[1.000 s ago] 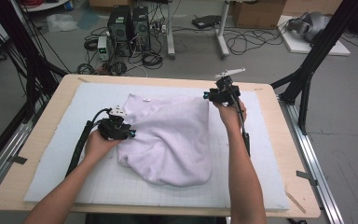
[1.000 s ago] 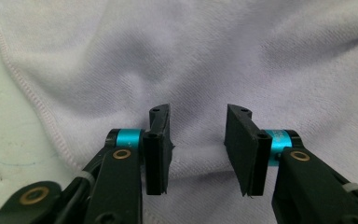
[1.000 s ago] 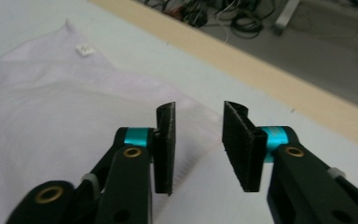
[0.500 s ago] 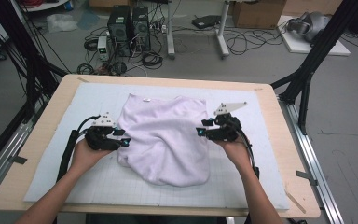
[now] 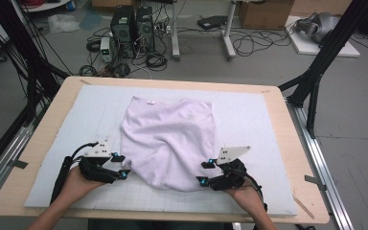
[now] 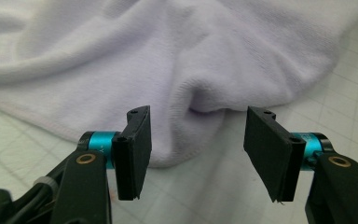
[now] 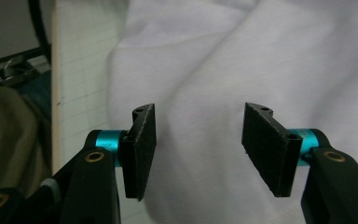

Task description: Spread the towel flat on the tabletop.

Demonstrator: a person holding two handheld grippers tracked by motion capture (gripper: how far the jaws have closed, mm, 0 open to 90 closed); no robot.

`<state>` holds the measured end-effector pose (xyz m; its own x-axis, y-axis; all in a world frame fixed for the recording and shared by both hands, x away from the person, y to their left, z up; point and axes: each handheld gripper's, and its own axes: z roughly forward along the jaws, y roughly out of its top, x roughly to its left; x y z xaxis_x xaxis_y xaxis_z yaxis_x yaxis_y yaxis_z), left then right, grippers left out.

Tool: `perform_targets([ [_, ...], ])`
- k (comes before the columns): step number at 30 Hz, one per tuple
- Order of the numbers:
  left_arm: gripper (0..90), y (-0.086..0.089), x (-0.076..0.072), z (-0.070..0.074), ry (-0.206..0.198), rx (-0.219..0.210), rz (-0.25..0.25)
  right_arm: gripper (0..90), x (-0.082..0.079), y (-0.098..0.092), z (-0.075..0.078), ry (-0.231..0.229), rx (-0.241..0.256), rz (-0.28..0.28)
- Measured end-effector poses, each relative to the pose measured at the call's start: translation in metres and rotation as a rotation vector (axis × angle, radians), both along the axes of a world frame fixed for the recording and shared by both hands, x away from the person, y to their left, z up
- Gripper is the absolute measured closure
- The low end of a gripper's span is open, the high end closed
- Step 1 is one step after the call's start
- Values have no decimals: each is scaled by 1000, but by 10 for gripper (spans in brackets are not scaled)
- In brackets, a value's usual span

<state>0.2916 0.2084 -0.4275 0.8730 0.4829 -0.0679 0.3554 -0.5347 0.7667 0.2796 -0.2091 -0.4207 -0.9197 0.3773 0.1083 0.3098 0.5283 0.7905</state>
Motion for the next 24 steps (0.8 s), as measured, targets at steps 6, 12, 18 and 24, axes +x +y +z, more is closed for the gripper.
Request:
perform_targets([
  [6, 705, -16, 7, -5, 11, 33, -45, 576, -1, 16, -18, 24, -80, 41],
  [12, 821, -12, 11, 3, -6, 24, -13, 792, 1, 17, -3, 22, -81, 47],
  [18, 820, 0, 33, 38, -74, -42, 120, 791, 22, 10, 39, -61, -42, -26],
  [24, 819, -8, 76, 42, -77, -46, 257, 792, 78, 12, 56, -79, -47, -132],
])
